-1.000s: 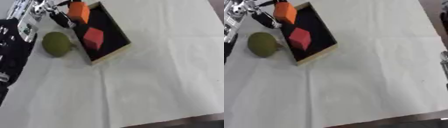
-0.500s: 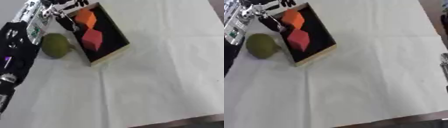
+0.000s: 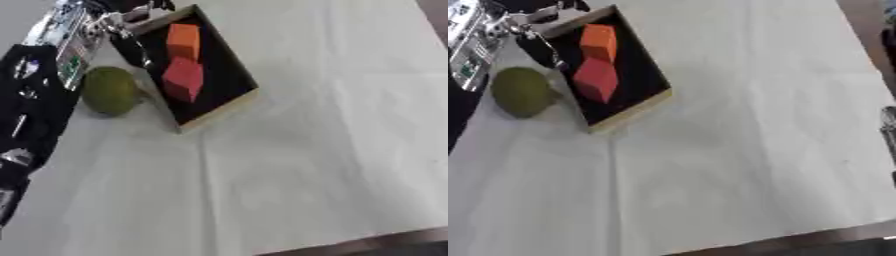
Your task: Pick up objects on the table and place them in the box.
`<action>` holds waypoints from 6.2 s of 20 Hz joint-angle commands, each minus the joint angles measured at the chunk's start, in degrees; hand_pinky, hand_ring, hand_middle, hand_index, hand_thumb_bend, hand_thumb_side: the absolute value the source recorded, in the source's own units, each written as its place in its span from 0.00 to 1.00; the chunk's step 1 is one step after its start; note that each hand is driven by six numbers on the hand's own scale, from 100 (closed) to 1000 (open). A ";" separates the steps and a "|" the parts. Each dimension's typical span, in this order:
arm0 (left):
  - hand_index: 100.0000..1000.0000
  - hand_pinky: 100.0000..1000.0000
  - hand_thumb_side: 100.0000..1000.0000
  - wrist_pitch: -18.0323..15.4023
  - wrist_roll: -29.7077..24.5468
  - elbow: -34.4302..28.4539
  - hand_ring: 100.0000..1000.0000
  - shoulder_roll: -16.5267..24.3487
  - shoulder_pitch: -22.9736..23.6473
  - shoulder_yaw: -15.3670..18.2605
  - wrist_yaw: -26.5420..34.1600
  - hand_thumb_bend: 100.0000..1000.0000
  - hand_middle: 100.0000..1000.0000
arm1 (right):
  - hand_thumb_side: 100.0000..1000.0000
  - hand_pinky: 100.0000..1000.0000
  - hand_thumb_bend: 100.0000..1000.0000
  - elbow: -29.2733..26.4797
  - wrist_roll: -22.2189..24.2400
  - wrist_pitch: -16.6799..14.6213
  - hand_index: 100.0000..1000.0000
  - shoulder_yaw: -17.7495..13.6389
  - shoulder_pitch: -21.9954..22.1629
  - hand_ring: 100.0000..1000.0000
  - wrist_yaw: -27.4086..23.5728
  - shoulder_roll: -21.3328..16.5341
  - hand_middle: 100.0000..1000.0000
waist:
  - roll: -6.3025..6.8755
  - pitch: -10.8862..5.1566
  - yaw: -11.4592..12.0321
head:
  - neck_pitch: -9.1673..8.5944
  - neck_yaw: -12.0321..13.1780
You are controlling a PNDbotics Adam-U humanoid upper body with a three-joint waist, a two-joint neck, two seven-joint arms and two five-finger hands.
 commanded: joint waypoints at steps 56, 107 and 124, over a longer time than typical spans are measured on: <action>0.88 0.84 0.19 0.75 -11.82 -17.15 0.81 15.59 13.10 -6.77 18.65 0.52 0.76 | 0.62 0.84 0.00 -0.84 -0.76 0.30 0.88 -0.94 1.31 0.76 -0.52 -0.84 0.74 | -1.58 -2.99 3.62 | 2.65 -3.96; 0.65 0.67 0.00 6.96 -2.22 -10.67 0.55 5.72 1.56 -1.76 10.59 0.03 0.49 | 0.62 0.85 0.00 -0.84 -0.51 0.79 0.88 -0.73 1.26 0.76 -0.98 -0.56 0.73 | -0.72 -2.94 2.74 | 1.54 -3.99; 0.76 0.71 0.07 6.52 4.15 -3.87 0.64 2.06 1.66 -1.49 9.13 0.27 0.60 | 0.62 0.85 0.00 -0.84 -0.16 0.86 0.88 -0.58 1.00 0.76 -1.58 0.36 0.73 | -0.99 -2.31 1.98 | 0.59 -3.58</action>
